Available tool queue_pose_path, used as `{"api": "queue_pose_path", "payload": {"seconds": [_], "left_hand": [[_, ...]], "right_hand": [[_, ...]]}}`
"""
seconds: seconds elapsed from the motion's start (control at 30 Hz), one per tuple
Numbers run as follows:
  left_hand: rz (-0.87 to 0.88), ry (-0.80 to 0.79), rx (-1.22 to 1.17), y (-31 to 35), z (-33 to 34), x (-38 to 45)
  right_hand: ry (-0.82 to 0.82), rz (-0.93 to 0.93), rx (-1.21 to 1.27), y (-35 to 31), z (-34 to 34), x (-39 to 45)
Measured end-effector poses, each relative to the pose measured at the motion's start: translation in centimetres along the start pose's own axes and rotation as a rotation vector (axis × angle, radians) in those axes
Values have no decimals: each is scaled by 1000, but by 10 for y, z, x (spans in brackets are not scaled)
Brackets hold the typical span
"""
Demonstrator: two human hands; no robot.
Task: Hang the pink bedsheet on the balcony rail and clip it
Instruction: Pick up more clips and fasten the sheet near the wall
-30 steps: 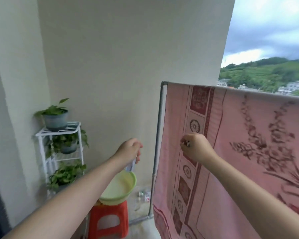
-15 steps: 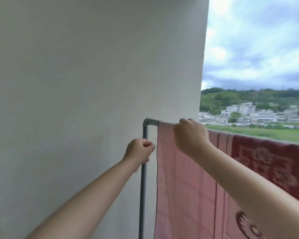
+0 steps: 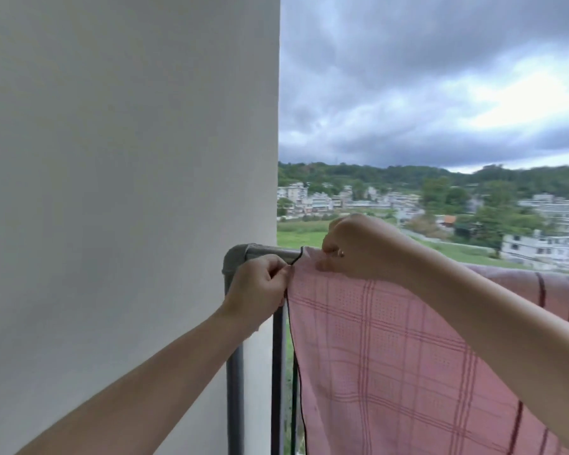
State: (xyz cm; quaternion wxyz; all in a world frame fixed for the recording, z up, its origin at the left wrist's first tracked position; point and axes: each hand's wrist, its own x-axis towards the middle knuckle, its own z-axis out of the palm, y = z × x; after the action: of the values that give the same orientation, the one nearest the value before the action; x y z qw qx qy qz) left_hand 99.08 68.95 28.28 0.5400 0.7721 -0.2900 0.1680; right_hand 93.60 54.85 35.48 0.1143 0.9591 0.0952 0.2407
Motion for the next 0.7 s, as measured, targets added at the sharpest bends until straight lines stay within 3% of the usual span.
{"api": "queue_pose_path", "payload": {"seconds": [0.07, 0.17, 0.33, 0.43, 0.53, 0.7], "left_hand": [[117, 61, 102, 4, -14, 13], [140, 91, 100, 10, -29, 44], [13, 172, 220, 0, -64, 101], [-85, 191, 256, -13, -90, 121], [-158, 142, 233, -22, -104, 120], [-359, -86, 162, -52, -102, 86]], "right_hand": [[23, 21, -2, -3, -2, 1], [71, 34, 2, -6, -9, 26], [222, 83, -41, -13, -10, 110], [162, 80, 5, -27, 0, 151], [51, 55, 63, -36, 10, 162], [-27, -34, 36, -40, 8, 122]]}}
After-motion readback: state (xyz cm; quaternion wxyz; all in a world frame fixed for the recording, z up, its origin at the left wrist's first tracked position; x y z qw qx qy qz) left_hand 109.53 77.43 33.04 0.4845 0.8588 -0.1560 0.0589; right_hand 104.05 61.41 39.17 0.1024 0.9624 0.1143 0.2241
